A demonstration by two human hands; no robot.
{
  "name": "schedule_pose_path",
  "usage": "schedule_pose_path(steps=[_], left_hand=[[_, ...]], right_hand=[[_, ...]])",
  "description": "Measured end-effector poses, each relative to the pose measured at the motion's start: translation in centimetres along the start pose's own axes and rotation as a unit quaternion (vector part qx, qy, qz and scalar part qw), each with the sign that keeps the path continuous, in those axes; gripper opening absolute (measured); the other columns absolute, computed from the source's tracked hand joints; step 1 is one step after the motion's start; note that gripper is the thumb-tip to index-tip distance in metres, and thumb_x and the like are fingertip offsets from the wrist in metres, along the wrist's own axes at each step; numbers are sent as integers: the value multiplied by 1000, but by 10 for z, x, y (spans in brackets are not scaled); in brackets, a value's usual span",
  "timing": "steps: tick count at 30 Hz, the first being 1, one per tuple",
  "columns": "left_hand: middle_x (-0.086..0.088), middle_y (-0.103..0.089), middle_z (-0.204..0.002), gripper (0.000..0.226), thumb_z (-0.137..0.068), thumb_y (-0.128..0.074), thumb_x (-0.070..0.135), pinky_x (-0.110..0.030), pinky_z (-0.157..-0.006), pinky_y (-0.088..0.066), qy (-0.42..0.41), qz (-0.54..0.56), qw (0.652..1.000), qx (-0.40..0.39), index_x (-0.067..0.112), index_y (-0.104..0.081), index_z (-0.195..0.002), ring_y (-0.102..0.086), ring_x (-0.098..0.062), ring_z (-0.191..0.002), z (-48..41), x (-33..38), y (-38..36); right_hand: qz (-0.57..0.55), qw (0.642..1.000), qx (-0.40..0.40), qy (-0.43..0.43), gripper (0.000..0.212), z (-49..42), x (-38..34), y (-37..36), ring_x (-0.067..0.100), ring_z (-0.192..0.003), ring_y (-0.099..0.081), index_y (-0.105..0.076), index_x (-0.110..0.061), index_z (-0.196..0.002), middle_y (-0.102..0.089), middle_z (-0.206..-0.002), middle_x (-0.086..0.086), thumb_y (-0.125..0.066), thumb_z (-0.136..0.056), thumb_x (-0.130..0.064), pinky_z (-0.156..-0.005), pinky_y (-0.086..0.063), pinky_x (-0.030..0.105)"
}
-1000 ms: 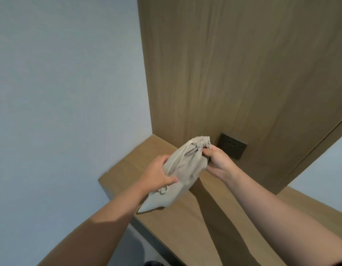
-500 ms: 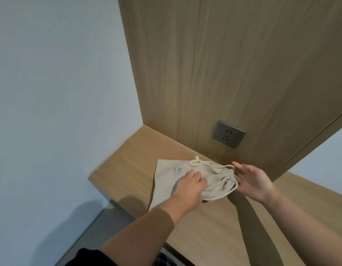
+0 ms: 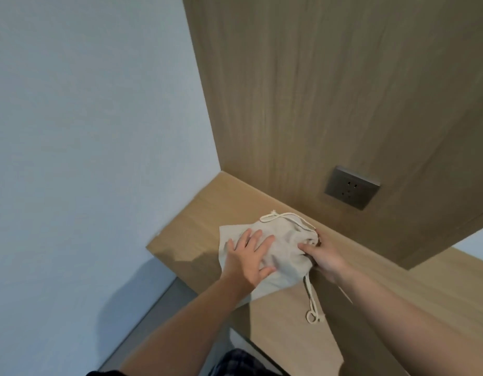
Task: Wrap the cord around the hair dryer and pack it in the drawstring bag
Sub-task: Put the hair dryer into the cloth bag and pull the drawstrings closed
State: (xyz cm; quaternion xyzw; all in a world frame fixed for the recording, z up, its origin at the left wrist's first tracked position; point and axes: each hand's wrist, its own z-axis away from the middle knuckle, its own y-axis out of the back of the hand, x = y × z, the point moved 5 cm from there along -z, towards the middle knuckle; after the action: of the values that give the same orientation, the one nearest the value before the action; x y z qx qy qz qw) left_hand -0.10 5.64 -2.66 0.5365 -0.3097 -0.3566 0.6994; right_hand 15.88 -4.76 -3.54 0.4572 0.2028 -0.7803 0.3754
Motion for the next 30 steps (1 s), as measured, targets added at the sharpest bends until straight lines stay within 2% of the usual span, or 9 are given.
schedule_pose_path(steps=[2,4,8,11,14,18,22,26,30], left_hand=[[-2,-55,-139,77,-74,-51,70,-60,-89,-47,43,16,999,20,33,-36,-140,-50,-28,-130,1,-24,0],[-1,-62,-128,82,-64,-70,67,-56,-81,-53,87,23,995,52,31,-42,-132,-58,-27,-121,2,-46,0],[-3,-20,-159,74,-91,-41,62,-55,-111,-25,166,55,983,59,32,-11,-153,-12,-28,-149,-8,-87,0],[-3,-7,-162,70,-95,-25,63,-51,-117,-19,213,72,971,76,33,2,-153,2,-27,-150,-18,-106,9],[-4,-4,-162,71,-95,-23,63,-46,-118,-18,227,107,964,91,31,2,-153,0,-28,-149,-39,-118,14],[-8,-27,-158,75,-88,-46,52,-55,-113,-27,140,192,963,127,20,-23,-152,-18,-30,-147,-59,-122,16],[-9,-35,-154,73,-84,-44,53,-59,-95,-45,103,93,985,106,22,-29,-149,-35,-36,-140,-38,-125,1],[-10,-34,-152,76,-81,-48,54,-56,-88,-51,127,63,985,94,24,-30,-148,-33,-37,-138,-42,-126,-5],[-7,-31,-157,91,-76,-69,55,-59,-96,-45,202,85,973,71,26,-23,-150,-29,-36,-142,-65,-115,5]], right_hand=[[34,999,-5,16,57,-17,-13,-20,27,-111,-59,-46,-11,-131,-60,-128,13,-68,-80,-1,-99,-47,45],[74,997,-9,29,73,-36,-29,-47,27,-120,-54,-32,-9,-143,-54,-133,10,-69,-81,-4,-104,-43,44],[100,994,-27,29,66,-67,-50,-107,22,-116,-54,-32,-9,-143,-54,-132,5,-64,-85,-9,-98,-44,34],[76,997,0,32,48,-84,-63,-136,19,-102,-59,-49,-15,-131,-61,-126,5,-61,-84,-17,-86,-47,29],[108,994,7,30,59,-102,-79,-151,24,-117,-54,-41,-19,-139,-55,-134,2,-61,-84,-28,-97,-42,31],[149,988,39,9,68,-124,-91,-149,29,-127,-47,-25,-13,-146,-49,-141,11,-58,-87,-20,-105,-37,34],[182,981,65,10,58,-126,-87,-143,29,-130,-45,-30,-12,-146,-47,-143,11,-49,-91,-11,-105,-35,31],[185,982,21,16,62,-114,-78,-152,28,-134,-41,-21,-15,-149,-43,-147,8,-46,-93,-24,-111,-32,34],[208,977,-25,46,53,-100,-92,-151,24,-127,-46,-31,-19,-145,-48,-141,2,-43,-93,-19,-97,-35,28]])
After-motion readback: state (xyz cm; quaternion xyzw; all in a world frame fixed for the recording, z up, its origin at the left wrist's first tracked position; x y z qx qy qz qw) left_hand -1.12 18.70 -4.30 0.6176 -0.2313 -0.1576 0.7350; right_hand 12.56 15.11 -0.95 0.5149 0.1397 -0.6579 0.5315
